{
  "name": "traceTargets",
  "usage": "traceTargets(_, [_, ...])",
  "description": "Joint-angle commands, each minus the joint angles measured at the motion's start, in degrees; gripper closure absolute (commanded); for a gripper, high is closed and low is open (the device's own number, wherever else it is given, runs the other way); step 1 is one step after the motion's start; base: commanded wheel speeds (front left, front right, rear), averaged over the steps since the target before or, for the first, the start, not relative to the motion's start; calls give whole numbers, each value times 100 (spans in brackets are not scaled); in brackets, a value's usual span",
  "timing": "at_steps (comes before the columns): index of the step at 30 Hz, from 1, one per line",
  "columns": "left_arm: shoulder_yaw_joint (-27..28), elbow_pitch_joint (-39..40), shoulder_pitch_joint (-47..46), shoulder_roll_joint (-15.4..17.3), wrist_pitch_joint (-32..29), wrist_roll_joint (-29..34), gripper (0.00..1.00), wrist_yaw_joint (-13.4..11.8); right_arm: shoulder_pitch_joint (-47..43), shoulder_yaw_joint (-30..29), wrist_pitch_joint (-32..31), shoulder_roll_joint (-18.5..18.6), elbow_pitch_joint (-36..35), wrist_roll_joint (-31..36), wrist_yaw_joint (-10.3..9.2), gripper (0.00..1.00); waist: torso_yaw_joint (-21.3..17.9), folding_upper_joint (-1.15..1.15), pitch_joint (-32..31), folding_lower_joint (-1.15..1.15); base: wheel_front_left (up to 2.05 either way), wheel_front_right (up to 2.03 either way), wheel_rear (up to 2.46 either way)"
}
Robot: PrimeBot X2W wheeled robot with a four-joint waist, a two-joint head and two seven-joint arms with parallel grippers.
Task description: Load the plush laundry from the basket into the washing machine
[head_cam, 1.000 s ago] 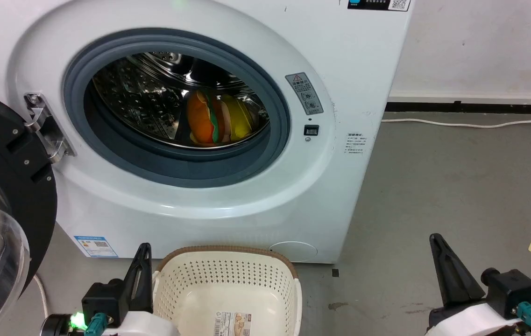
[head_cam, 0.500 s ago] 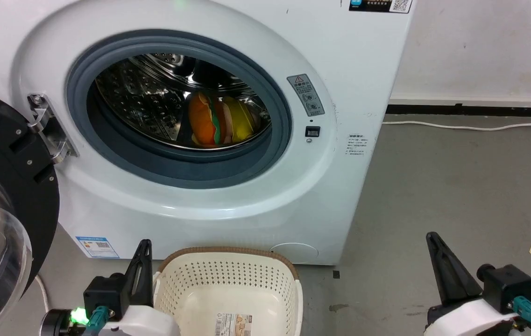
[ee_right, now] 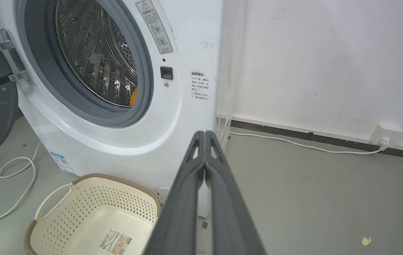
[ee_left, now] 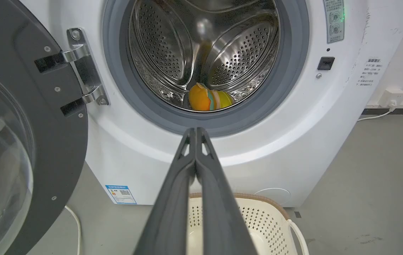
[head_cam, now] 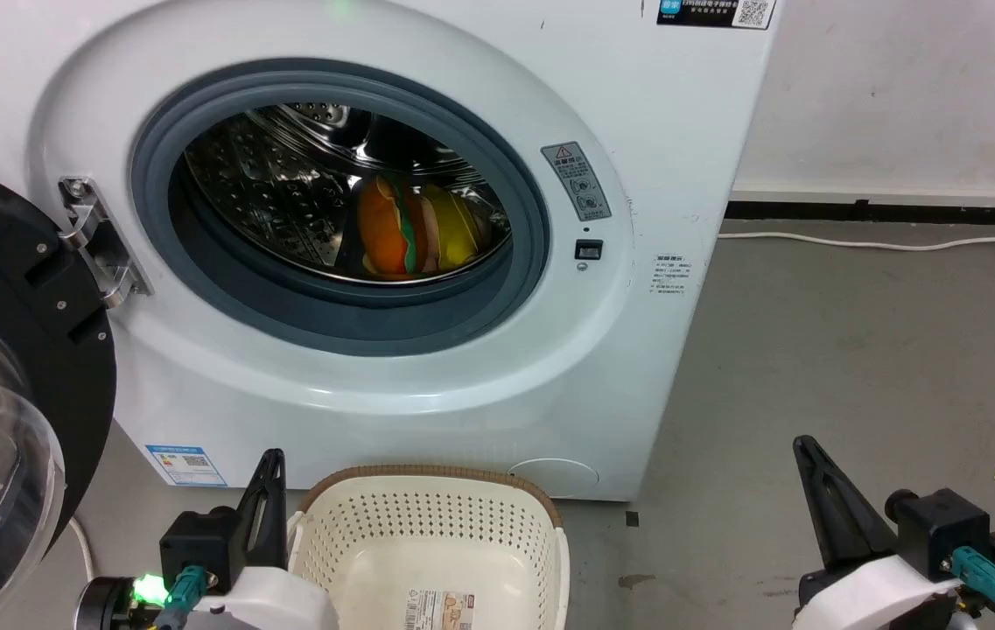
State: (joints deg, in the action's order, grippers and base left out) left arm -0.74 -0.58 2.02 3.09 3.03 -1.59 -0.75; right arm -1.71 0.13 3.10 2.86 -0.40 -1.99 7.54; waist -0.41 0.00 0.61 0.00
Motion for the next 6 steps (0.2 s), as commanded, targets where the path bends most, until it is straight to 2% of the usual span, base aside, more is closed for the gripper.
traceTargets(1, [30, 30, -120, 1, -45, 60, 100, 43, 96, -10, -52, 1, 23, 58, -4, 100, 5, 0, -7, 0, 0, 0, 0])
traceTargets(6, [40, 37, -139, -4, -104, 82, 100, 50, 113, -11, -111, 1, 27, 90, -5, 100, 13, 0, -20, 0, 0, 0, 0])
